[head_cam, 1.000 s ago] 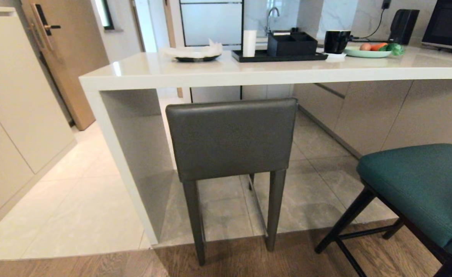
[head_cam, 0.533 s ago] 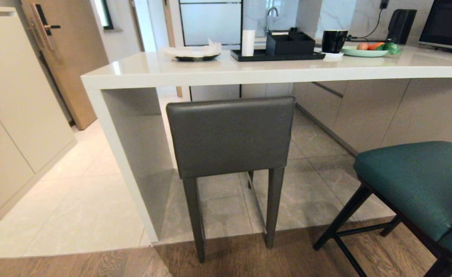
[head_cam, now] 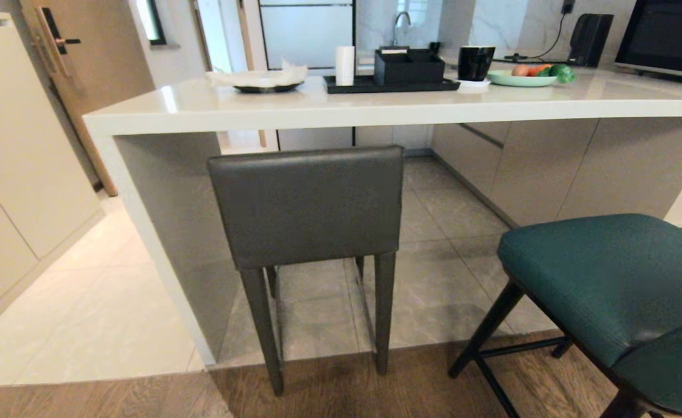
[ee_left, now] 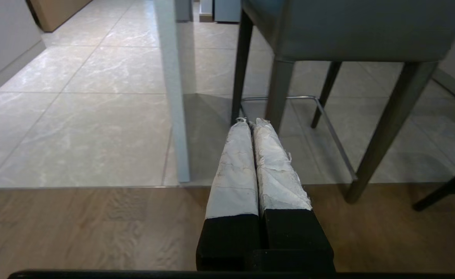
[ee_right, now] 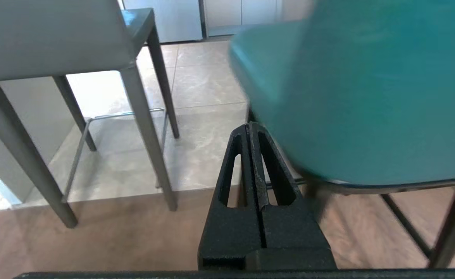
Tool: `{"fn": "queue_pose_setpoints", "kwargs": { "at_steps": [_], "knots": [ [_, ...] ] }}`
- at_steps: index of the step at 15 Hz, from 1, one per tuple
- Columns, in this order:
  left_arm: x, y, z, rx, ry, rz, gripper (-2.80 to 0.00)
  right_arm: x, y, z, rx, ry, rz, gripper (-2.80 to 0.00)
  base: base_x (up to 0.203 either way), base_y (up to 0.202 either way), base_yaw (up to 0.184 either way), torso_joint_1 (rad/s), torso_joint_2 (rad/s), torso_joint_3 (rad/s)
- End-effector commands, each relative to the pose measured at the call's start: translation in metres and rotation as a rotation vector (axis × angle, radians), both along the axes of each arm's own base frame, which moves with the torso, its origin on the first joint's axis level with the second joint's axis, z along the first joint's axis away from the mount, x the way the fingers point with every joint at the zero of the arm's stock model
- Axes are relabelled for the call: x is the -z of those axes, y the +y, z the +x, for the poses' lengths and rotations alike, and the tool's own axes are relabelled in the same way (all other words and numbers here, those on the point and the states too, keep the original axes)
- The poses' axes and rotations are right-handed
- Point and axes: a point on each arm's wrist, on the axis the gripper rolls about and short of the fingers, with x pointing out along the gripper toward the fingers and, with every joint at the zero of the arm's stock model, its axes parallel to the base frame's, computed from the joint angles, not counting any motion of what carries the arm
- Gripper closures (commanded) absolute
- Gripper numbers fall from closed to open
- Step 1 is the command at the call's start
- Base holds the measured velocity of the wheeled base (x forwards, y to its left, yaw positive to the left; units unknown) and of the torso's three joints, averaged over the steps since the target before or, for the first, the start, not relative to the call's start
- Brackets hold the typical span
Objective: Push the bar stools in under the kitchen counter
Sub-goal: Push the blue chair back under the dining table
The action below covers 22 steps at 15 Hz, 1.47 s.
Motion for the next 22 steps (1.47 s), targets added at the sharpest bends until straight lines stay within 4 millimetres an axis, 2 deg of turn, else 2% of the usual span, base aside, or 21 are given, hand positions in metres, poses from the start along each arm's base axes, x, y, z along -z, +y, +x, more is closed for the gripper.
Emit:
{"fn": "queue_pose_setpoints", "kwargs": {
  "at_steps": [1,9,14,20,22],
  "knots": [
    [0.0003,0.0000,0.0002,-0.001,0.002,0.000,0.00,-0.0001,0.0000,0.0001,-0.001,0.001,0.000,0.00,0.000,-0.191,0.000,0.001,0.00,-0.001],
    [0.0003,0.0000,0.0002,0.001,0.002,-0.002,0.00,-0.0001,0.0000,0.0001,-0.001,0.001,0.002,0.00,0.000,-0.184,0.003,0.002,0.00,0.003],
    [0.0003,0.0000,0.0002,0.001,0.002,-0.002,0.00,-0.0001,0.0000,0.0001,-0.001,0.001,0.000,0.00,0.000,-0.014,0.000,0.000,0.00,0.000],
    [0.0003,0.0000,0.0002,0.001,0.002,-0.002,0.00,-0.0001,0.0000,0.0001,0.000,0.001,0.002,0.00,-0.176,0.000,0.000,0.005,0.00,0.003],
    [0.0003,0.0000,0.0002,0.001,0.002,-0.002,0.00,-0.0001,0.0000,0.0001,0.000,0.001,0.003,0.00,-0.051,0.000,-0.001,-0.002,0.00,0.005]
  ]
}}
